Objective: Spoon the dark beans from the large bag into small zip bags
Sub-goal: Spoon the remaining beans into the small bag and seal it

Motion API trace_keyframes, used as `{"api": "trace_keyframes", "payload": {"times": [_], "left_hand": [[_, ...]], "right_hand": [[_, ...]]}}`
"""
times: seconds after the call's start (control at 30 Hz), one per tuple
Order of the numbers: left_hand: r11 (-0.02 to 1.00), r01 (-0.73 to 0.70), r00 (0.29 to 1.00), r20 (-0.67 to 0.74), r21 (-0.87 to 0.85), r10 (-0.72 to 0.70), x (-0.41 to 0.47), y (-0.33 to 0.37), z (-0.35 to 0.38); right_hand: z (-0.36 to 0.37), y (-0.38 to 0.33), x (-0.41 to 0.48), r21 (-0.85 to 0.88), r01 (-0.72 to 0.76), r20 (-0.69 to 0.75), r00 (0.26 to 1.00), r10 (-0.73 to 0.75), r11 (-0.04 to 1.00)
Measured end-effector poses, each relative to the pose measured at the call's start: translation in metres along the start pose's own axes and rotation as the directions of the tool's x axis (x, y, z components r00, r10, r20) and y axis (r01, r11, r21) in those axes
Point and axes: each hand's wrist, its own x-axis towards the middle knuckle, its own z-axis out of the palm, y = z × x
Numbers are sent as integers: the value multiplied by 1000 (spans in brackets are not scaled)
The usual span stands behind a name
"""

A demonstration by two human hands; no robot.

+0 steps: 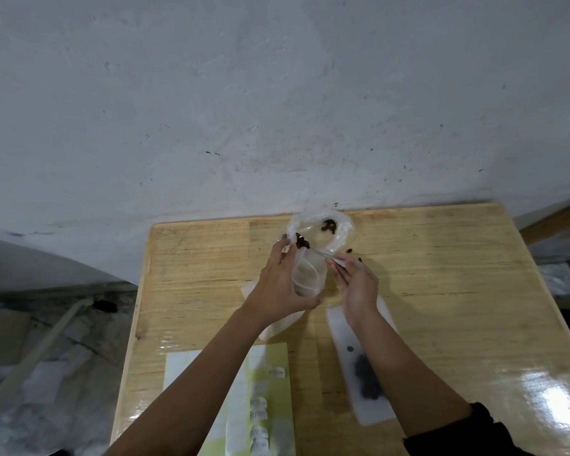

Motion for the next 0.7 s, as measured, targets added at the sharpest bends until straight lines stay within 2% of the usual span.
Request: {"api": "trace_keyframes", "payload": {"times": [0.17,0.37,0.5,0.63,0.7], "left_hand": [[999,49,999,-3,-18,-49,-1,1,-3],[992,122,992,7,25,-122,2,1,-7],[985,171,985,-1,21,-171,5,4,-7],[980,199,980,9,21,-199,7,8,-9],[978,208,978,14,19,-208,8,10,-10]], "right_hand": [[-6,-13,-3,55,-41,-33,999,43,998],[-20,-48,-9,9,108,-12,994,-108,994],[-23,-66,-21,-104,266,125,959,-253,958],[-24,-68,-32,-257,448,307,878,-367,856],[-24,-69,-34,-277,529,362,831,-423,802]]}}
